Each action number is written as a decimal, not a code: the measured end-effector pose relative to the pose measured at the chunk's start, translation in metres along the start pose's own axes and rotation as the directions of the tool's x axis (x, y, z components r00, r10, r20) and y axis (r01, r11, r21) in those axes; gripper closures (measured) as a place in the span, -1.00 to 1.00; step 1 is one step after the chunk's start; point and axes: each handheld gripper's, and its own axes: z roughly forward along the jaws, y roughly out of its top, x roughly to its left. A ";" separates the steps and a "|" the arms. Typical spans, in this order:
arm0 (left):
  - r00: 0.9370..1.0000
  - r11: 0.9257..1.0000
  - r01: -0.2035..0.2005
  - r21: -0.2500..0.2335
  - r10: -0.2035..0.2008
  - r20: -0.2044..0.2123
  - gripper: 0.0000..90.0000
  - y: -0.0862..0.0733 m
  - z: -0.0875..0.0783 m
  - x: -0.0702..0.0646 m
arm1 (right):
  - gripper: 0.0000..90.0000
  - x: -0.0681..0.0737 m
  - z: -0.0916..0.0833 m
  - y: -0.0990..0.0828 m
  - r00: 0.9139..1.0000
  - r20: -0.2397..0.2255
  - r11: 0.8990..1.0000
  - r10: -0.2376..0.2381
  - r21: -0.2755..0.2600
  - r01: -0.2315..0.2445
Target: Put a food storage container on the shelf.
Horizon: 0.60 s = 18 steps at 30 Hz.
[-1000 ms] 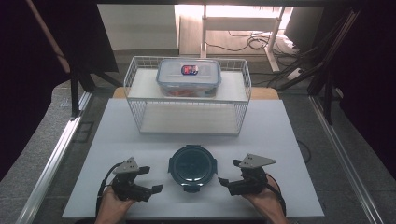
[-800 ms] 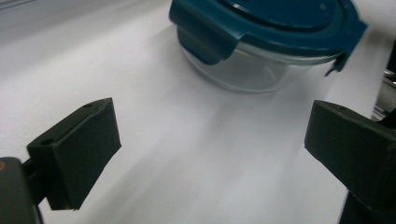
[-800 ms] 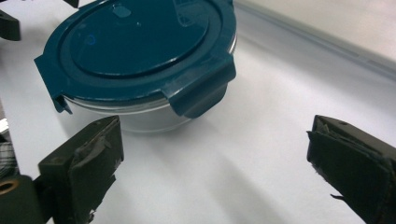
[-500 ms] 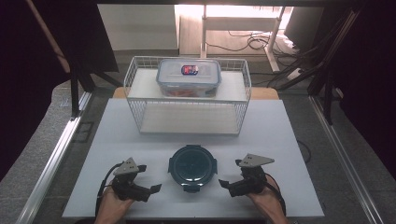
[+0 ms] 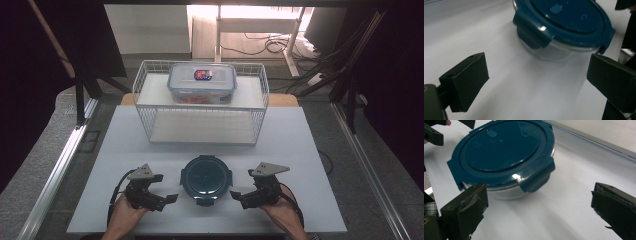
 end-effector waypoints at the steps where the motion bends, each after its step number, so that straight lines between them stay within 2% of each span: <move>1: 1.000 1.000 -0.003 0.008 0.003 0.002 -0.92 0.004 0.002 -0.001 | -0.99 0.000 0.002 0.002 1.000 -0.002 1.000 0.014 0.008 -0.014; 2: 1.000 1.000 -0.013 0.017 0.013 0.000 -0.93 0.008 0.004 -0.002 | -0.99 0.001 0.004 0.004 0.999 -0.010 0.999 0.037 0.020 -0.036; 3: 1.000 1.000 -0.013 0.017 0.013 0.000 -0.93 0.008 0.004 -0.002 | -0.99 0.001 0.004 0.004 0.999 -0.010 0.999 0.037 0.020 -0.036; 4: 1.000 0.999 -0.021 0.027 0.020 0.003 -0.93 0.012 0.007 -0.004 | -0.98 0.002 0.009 0.009 0.997 -0.035 0.996 0.069 0.066 -0.067; 6: 1.000 0.999 -0.020 0.033 0.020 0.013 -0.95 0.015 0.008 -0.004 | -0.98 0.004 0.013 0.013 0.997 -0.041 0.993 0.071 0.101 -0.067; 7: 0.999 0.999 -0.010 0.042 0.009 0.038 -0.95 0.021 0.012 -0.002 | -0.98 0.004 0.014 0.014 0.995 -0.049 0.991 0.081 0.114 -0.075; 11: 0.998 0.999 0.011 0.052 -0.014 0.062 -0.94 0.029 0.019 0.002 | -0.96 0.003 0.018 0.020 0.991 -0.074 0.987 0.112 0.125 -0.102; 12: 0.995 0.997 0.030 0.072 -0.037 0.093 -0.94 0.036 0.026 0.007 | -0.94 0.000 0.022 0.025 0.989 -0.076 0.985 0.125 0.132 -0.115; 14: 0.991 0.994 0.043 0.100 -0.055 0.121 -0.93 0.041 0.033 0.011 | -0.88 -0.005 0.026 0.028 0.985 -0.084 0.980 0.148 0.144 -0.135; 15: 0.988 0.991 0.048 0.122 -0.066 0.141 -0.93 0.042 0.037 0.013 | -0.86 -0.007 0.029 0.028 0.982 -0.093 0.977 0.167 0.153 -0.152; 16: 0.988 0.991 0.048 0.122 -0.066 0.141 -0.92 0.042 0.037 0.013 | -0.86 -0.010 0.032 0.028 0.975 -0.113 0.971 0.191 0.166 -0.171; 17: 0.979 0.986 0.058 0.155 -0.086 0.183 -0.90 0.041 0.044 0.016 | -0.83 -0.013 0.035 0.027 0.967 -0.133 0.965 0.217 0.176 -0.193; 18: 0.979 0.986 0.058 0.155 -0.086 0.183 -0.86 0.041 0.044 0.016 | -0.83 -0.013 0.035 0.027 0.967 -0.133 0.965 0.217 0.176 -0.193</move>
